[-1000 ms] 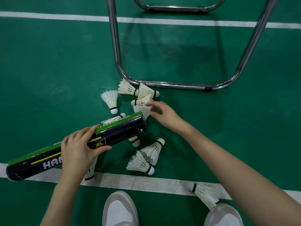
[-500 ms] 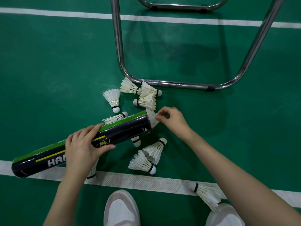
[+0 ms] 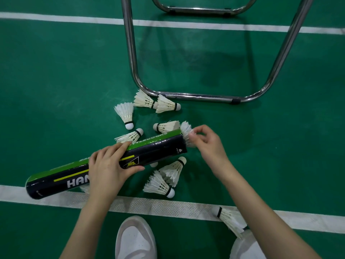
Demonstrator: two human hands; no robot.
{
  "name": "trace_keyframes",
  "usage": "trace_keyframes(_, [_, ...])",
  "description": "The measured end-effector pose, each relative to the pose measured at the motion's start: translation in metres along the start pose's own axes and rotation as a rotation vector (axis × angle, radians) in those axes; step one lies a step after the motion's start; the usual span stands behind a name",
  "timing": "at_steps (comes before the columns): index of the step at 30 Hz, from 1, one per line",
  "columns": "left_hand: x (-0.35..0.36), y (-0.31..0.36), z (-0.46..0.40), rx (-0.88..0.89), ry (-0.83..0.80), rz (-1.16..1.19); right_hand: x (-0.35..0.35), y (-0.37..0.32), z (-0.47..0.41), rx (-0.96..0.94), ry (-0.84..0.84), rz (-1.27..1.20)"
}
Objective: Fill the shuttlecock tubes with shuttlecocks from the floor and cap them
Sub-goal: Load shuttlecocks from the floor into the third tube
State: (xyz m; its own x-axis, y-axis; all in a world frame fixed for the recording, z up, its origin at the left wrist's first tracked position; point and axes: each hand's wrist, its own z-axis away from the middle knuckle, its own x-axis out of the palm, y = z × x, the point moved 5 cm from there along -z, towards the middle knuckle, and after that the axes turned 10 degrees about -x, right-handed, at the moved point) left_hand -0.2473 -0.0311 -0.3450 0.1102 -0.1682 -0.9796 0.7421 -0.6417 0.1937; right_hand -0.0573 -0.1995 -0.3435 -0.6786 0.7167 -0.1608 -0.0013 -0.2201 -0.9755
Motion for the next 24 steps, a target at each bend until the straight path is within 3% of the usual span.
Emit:
trace_keyframes(6, [0.0,0.011,0.003,0.022,0.011,0.003,0.013,0.004,0.015,0.07,-0.052,-0.229])
trace_keyframes(12, [-0.002,0.012,0.001,0.007,0.017,0.055,0.014,-0.002,0.013,0.022,-0.106,-0.236])
trace_keyframes(24, [-0.007,0.015,-0.001,0.083,0.022,0.007,0.026,0.002,0.009,0.062,-0.37,-0.275])
